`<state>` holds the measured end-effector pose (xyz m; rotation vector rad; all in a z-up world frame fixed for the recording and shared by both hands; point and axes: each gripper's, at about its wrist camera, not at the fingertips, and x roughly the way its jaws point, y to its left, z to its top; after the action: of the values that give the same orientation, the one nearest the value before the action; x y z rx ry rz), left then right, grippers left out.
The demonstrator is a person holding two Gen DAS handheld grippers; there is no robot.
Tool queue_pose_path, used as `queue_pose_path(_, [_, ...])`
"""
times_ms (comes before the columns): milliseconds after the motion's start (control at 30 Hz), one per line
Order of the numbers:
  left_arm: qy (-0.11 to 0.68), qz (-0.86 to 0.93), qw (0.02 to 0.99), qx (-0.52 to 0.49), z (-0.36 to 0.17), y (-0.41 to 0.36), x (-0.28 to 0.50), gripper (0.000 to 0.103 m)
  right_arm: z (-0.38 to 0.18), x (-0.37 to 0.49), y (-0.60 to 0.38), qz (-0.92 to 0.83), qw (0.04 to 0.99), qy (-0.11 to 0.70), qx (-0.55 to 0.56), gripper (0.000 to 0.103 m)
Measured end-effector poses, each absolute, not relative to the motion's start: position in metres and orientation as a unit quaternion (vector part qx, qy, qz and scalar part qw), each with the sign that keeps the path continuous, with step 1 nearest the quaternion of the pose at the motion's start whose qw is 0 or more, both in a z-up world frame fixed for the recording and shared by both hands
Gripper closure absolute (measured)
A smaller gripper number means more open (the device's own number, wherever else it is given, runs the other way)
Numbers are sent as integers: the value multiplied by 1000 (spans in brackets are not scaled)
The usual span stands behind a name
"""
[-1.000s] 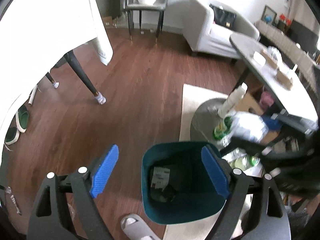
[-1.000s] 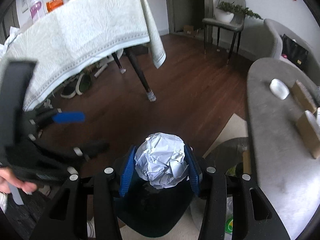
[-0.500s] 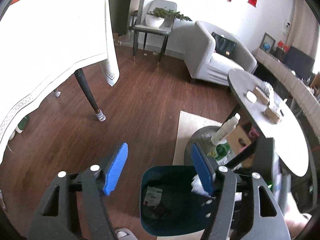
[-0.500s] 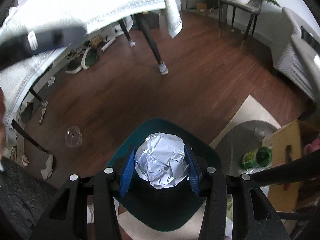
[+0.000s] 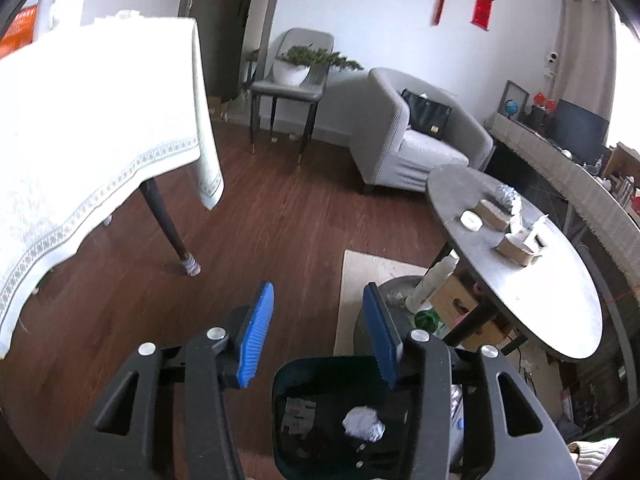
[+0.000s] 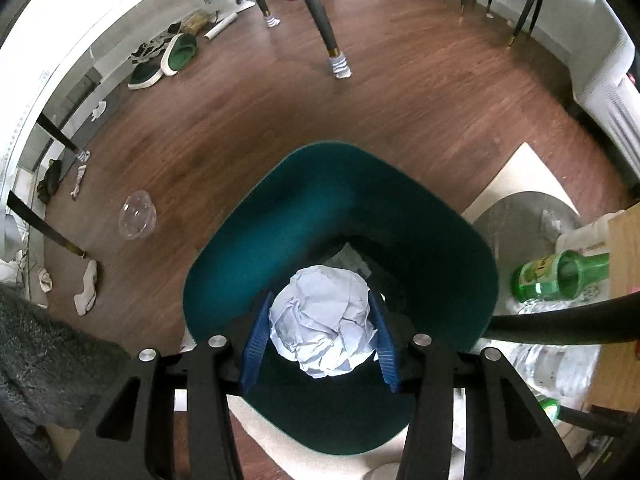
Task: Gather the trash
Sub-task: 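Lower the crumpled paper ball into the teal bin and open the right gripper, then move both tools back over the table toward the remaining trash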
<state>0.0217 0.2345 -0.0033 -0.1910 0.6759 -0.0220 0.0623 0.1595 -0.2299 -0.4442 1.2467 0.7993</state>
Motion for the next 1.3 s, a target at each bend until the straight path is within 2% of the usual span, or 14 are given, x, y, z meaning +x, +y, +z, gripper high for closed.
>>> queue_pose_path(167, [278,-37,956,-87,20,227,13,54,-236,56,158,354,708,574,-210,50])
queue_pose_path(267, [245,-52,965,-76,33,219,5,54,-235,54,156,359,706,573,-211,44])
queue_pose_path(400, [224,-73,969,-70,43,208,1,53,-224,55,150,362,715,564,-200,44])
queue_pose_path(700, [211,-86,971,-68,52,190,2,49,-167,56,127,385,759,498,-169,44])
queue_pose_path(967, [213,-90,971,-65,55,179,5,39,-102,53,104,399,806,416,-134,44])
queue_pose_path(1167, [208,-86,973,-54,57,172,8,31,-71,56,82,393,832,371,-125,44])
queue_pose_path(1300, [209,-88,972,-56,56,168,12,29,-58,63,64,379,847,355,-114,44])
